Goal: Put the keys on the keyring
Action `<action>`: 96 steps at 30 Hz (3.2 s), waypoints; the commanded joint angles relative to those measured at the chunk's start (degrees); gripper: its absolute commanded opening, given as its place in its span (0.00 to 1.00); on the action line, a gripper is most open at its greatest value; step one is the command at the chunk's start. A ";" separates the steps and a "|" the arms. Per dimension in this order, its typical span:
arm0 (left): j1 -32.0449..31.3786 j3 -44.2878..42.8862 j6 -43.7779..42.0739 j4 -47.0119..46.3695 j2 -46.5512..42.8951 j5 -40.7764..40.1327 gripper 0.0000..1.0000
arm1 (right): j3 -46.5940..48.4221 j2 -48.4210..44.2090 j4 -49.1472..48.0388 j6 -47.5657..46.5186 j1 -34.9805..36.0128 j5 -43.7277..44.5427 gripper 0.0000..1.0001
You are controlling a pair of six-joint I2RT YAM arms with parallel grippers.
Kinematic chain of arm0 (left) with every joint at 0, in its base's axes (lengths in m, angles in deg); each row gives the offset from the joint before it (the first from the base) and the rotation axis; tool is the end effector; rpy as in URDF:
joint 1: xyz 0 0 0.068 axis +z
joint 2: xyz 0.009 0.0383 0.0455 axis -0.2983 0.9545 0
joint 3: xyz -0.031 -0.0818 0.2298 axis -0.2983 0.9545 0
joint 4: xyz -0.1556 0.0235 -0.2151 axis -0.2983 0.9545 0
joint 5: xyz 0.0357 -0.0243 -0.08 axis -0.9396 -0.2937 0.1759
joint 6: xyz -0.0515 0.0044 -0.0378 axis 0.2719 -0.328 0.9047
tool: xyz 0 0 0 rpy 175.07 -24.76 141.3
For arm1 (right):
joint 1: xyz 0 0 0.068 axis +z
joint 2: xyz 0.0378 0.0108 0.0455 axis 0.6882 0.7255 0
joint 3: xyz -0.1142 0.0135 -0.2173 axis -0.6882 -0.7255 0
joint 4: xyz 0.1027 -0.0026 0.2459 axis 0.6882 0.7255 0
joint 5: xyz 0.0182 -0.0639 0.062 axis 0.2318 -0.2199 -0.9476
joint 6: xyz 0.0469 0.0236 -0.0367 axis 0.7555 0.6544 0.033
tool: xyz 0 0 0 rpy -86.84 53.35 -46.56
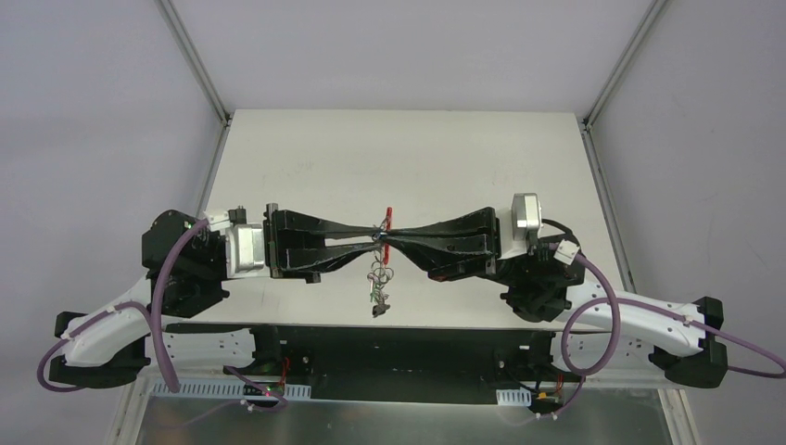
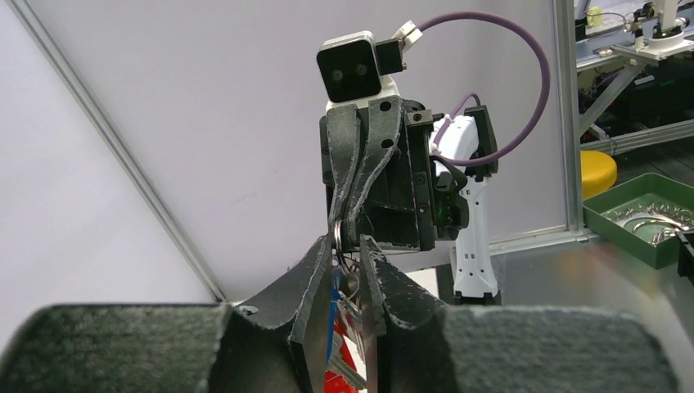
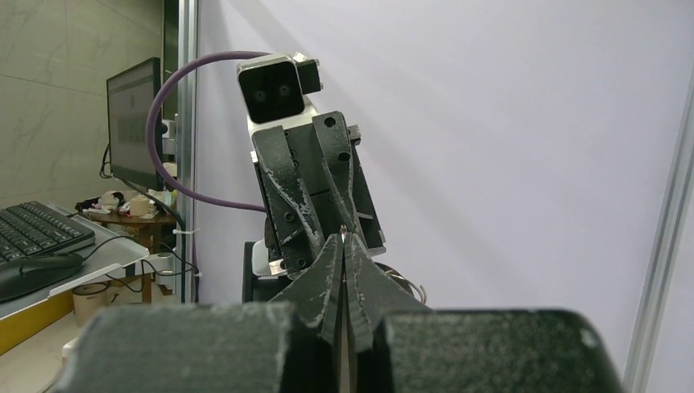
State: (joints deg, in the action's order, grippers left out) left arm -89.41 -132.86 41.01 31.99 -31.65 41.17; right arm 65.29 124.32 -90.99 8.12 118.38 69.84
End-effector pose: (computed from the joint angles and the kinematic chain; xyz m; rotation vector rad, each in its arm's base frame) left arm 0.0316 -0.1471 0.5153 0.9389 0.5623 -1.0729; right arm 0.0456 0.2157 0.4676 -0.6775 0.3655 1.1662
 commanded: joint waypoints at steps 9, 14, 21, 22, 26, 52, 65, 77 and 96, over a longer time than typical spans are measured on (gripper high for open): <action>-0.37 -3.26 1.32 1.41 0.93 0.74 0.00 | 1.48 -0.82 -5.61 -0.95 0.26 -1.06 0.00; -0.37 -6.05 2.85 4.44 1.74 -0.47 0.00 | 1.26 -2.03 -3.31 -0.84 0.30 -1.47 0.00; -0.37 -11.19 4.92 12.05 3.82 -2.09 0.00 | 5.77 -5.26 17.35 -2.99 0.25 -3.94 0.03; -0.37 -11.79 5.17 12.81 3.91 -2.26 0.00 | 6.39 -5.61 21.00 -3.57 0.28 -4.18 0.06; -0.38 -13.52 5.97 16.71 4.29 -2.42 0.00 | 11.65 -6.86 36.14 -6.63 0.25 -3.99 0.21; -0.39 -26.73 11.79 44.50 14.16 1.07 0.00 | 41.03 6.89 87.83 -8.99 0.25 -0.77 0.34; -0.37 -34.08 11.07 53.43 19.51 2.88 0.00 | 41.21 7.83 89.46 -7.86 0.17 -1.75 0.31; -0.38 -34.88 10.23 54.84 20.35 2.79 0.00 | 39.66 8.13 87.51 -6.90 0.11 -2.49 0.28; -0.37 -36.23 9.41 56.99 20.25 1.76 0.00 | 40.91 10.67 90.30 -6.92 0.03 -3.35 0.13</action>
State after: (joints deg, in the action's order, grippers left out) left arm -89.41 -166.73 51.13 91.03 -10.68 42.68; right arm 104.81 134.47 -0.79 0.53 118.38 67.24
